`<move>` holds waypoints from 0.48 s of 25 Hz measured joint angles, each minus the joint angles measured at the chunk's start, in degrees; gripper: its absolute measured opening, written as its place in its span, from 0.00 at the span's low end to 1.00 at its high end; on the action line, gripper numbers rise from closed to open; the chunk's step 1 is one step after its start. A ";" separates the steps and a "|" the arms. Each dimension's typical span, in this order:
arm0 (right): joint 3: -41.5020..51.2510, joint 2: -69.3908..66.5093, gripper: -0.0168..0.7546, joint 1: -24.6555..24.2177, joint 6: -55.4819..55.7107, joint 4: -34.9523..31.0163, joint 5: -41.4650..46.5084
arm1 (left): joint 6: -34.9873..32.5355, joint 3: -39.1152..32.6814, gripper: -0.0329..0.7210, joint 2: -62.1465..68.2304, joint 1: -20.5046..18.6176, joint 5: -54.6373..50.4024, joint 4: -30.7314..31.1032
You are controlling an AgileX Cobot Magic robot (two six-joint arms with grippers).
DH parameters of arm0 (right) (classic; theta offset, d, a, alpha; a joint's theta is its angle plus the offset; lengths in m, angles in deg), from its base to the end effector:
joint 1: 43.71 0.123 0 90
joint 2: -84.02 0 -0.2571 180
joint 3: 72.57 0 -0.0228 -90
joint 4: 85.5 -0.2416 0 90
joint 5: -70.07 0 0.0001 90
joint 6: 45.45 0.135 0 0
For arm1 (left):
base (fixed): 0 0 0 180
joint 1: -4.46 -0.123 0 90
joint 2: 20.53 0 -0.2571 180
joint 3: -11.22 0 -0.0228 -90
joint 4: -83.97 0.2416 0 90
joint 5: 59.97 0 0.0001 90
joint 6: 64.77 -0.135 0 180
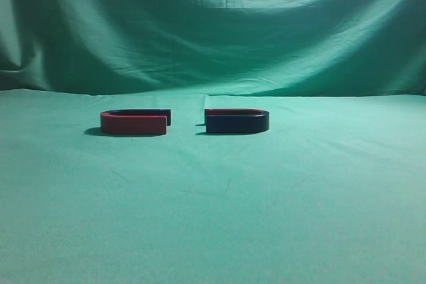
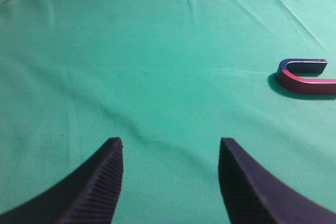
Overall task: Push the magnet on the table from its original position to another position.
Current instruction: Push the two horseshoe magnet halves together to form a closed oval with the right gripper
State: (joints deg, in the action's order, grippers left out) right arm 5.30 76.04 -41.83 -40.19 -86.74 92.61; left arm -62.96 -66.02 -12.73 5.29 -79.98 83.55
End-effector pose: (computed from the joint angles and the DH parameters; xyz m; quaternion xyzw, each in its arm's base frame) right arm 0.1127 0.0048 0.1562 0.0296 0.8104 0.0456 0.5833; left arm 0.1143 -0.0020 0.1663 -0.0088 0.7936 -0.0171 0.6082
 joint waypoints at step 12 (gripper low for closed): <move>0.00 0.00 0.02 0.00 0.00 0.00 0.00 | 0.00 0.00 0.54 0.00 0.00 0.00 0.00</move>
State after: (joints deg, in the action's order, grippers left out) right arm 5.30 76.04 -41.83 -40.19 -86.74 92.61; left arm -62.96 -66.02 -12.73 5.29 -79.98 83.55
